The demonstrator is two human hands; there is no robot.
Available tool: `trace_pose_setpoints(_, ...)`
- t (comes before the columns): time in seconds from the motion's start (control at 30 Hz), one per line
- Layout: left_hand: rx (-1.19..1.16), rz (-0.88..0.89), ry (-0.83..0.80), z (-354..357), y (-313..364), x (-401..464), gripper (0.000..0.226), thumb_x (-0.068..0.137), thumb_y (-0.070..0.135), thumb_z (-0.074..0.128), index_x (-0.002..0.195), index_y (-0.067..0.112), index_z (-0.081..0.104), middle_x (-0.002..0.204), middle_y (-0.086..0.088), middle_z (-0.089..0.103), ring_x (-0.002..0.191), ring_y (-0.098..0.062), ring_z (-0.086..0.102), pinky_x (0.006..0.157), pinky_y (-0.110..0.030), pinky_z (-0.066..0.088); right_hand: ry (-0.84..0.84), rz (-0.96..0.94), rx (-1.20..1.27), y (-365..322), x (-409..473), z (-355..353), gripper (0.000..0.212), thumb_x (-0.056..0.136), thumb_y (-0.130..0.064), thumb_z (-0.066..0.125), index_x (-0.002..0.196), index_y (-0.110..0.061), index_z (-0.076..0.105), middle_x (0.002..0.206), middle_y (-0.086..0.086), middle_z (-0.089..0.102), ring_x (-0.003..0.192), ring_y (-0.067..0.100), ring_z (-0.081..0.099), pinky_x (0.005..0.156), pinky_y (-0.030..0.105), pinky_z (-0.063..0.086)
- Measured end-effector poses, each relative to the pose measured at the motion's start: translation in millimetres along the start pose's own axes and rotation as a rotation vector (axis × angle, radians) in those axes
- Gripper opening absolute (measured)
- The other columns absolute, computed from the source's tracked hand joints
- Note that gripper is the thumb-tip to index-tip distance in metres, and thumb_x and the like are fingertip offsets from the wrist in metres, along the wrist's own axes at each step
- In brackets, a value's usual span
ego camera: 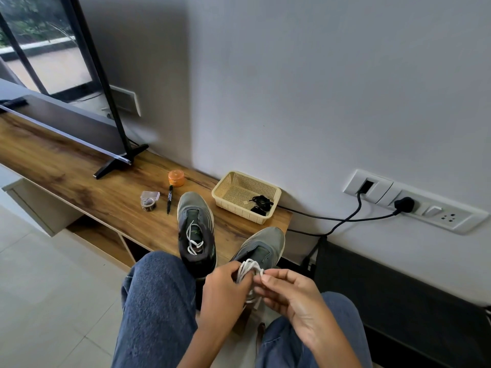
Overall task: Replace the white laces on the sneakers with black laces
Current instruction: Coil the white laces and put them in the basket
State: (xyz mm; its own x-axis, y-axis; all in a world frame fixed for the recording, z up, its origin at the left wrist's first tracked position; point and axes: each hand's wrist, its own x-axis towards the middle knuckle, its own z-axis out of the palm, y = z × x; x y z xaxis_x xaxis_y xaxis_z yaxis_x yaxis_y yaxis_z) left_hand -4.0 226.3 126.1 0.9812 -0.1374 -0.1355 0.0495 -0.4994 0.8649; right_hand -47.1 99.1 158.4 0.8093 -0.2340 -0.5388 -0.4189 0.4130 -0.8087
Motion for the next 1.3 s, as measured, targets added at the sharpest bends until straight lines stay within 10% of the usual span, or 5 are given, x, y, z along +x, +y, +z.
trace_pose_setpoints(0.37, -0.641, -0.365, -0.217, -10, 7, -1, 0.014, 0.092, 0.013, 0.062, 0.087, 0.007, 0.074, 0.084, -0.016, 0.074, 0.073, -0.016, 0.07, 0.063, -0.024, 0.058, 0.155, -0.302, -0.476, 13, 7, 11, 0.012, 0.078, -0.009, 0.077, 0.07, -0.019, 0.075, 0.068, -0.001, 0.072, 0.066, 0.008, 0.068, 0.057, 0.015, 0.049)
trace_pose_setpoints(1.0, -0.373, -0.117, -0.139, 0, 3, -2, 0.011, 0.089, 0.022, 0.067, 0.085, 0.016, 0.075, 0.075, -0.001, 0.074, 0.077, -0.016, 0.071, 0.072, -0.032, 0.056, 0.261, -0.308, -0.543, 20, 17, 6, 0.01, 0.08, -0.009, 0.072, 0.079, -0.017, 0.067, 0.073, 0.001, 0.07, 0.07, 0.013, 0.069, 0.064, 0.031, 0.058)
trace_pose_setpoints(1.3, -0.548, -0.215, -0.224, -8, 0, 3, 0.009, 0.088, 0.009, 0.067, 0.091, 0.004, 0.074, 0.081, -0.013, 0.075, 0.079, -0.024, 0.072, 0.071, -0.03, 0.059, 0.098, -0.183, -0.154, 17, 16, -3, 0.018, 0.078, 0.009, 0.069, 0.093, -0.001, 0.069, 0.083, 0.014, 0.074, 0.075, 0.022, 0.071, 0.061, 0.026, 0.055)
